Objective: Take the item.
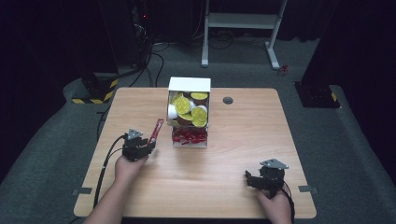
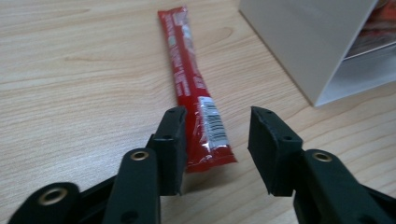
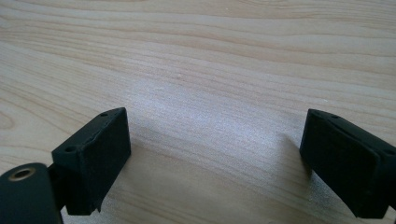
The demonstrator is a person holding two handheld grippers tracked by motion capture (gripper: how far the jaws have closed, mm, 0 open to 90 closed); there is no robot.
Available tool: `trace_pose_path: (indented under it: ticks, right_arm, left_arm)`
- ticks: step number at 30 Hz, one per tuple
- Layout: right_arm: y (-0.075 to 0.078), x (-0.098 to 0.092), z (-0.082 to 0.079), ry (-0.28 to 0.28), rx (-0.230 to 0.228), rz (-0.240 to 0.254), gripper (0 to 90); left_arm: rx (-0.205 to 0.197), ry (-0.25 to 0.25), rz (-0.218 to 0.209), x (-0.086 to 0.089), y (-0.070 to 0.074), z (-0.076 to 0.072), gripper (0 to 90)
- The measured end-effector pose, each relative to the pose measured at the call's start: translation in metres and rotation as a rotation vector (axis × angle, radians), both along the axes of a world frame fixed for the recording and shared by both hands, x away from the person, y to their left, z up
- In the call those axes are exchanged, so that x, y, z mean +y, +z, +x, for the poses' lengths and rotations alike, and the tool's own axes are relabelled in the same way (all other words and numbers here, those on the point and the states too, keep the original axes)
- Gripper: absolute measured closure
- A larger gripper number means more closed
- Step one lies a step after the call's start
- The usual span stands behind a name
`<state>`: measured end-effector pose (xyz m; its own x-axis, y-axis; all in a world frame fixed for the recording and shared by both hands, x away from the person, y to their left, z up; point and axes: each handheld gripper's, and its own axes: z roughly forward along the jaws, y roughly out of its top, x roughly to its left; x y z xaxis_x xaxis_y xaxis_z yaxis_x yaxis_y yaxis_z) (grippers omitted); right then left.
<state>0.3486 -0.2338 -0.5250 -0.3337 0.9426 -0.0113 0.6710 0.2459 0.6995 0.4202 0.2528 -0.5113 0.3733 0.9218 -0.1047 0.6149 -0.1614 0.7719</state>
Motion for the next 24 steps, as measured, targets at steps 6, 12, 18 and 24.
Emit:
trace_pose_path:
  ticks: [6, 12, 18, 24]
  right_arm:
    - [0.0, 0.0, 0.0, 0.0, 0.0, 0.0, 8.6]
    - [0.0, 0.0, 0.0, 0.0, 0.0, 0.0, 8.6]
    - [0.0, 0.0, 0.0, 0.0, 0.0, 0.0, 8.6]
    - [0.0, 0.0, 0.0, 0.0, 0.0, 0.0, 8.6]
  left_arm:
    - [-0.005, 0.001, -0.03, 0.001, 0.006, -0.003, 50.7]
    - [-0.013, 0.009, -0.048, 0.007, 0.009, -0.009, 48.3]
    - [-0.005, 0.007, -0.05, 0.014, 0.012, -0.017, 43.9]
    - [-0.005, -0.001, -0.038, 0.016, 0.019, -0.028, 39.4]
